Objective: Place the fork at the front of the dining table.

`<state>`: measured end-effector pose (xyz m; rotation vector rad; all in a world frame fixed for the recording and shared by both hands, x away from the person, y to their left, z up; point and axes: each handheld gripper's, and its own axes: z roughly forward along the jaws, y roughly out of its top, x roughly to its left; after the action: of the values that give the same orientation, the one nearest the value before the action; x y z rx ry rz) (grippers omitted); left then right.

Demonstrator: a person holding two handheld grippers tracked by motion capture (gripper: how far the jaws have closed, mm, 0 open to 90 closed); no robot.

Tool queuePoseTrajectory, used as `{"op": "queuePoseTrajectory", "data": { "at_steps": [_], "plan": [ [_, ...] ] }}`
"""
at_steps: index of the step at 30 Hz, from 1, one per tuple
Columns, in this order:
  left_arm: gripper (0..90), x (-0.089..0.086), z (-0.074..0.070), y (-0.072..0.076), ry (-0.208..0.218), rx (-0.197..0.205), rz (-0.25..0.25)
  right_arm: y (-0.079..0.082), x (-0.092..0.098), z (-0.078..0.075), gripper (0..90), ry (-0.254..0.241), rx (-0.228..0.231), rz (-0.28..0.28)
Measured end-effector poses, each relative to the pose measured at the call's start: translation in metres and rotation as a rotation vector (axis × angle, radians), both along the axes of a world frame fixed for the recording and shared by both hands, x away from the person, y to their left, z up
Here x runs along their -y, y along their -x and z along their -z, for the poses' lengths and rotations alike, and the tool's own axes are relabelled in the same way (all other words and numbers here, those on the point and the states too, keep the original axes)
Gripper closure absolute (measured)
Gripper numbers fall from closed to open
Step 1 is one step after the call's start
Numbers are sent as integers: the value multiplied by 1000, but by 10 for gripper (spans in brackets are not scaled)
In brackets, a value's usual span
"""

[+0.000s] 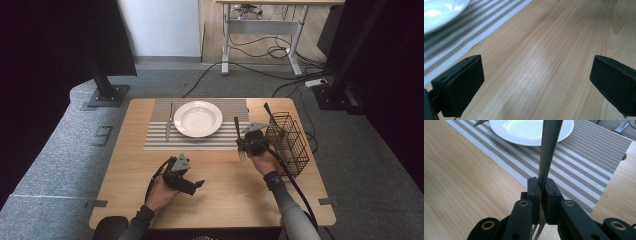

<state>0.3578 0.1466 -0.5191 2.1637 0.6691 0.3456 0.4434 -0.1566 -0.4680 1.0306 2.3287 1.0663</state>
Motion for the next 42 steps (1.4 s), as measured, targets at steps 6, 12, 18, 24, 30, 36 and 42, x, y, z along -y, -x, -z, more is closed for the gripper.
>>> {"op": "queuePoseTrajectory", "data": {
  "at_steps": [6,12,18,24,30,36,42],
  "plan": [
    [0,-9,12,4,-19,-26,-30,-17,-2,-3,843,35,-5,22],
    [0,-11,20,3,-21,-59,-8,-35,-3,-1,843,76,-21,59],
    [0,-8,27,3,-68,-48,3,-53,-3,5,843,105,-45,94],
    [0,-6,28,2,-122,-64,-22,-70,-5,15,843,117,-76,122],
    [0,-6,30,0,-140,-104,-47,-85,-9,26,844,130,-109,143],
    [0,-6,30,-2,-138,-120,-52,-99,-11,34,845,149,-128,169],
    [0,-7,30,-2,-138,-123,-52,-112,-13,42,847,157,-147,196]
  ]
}}
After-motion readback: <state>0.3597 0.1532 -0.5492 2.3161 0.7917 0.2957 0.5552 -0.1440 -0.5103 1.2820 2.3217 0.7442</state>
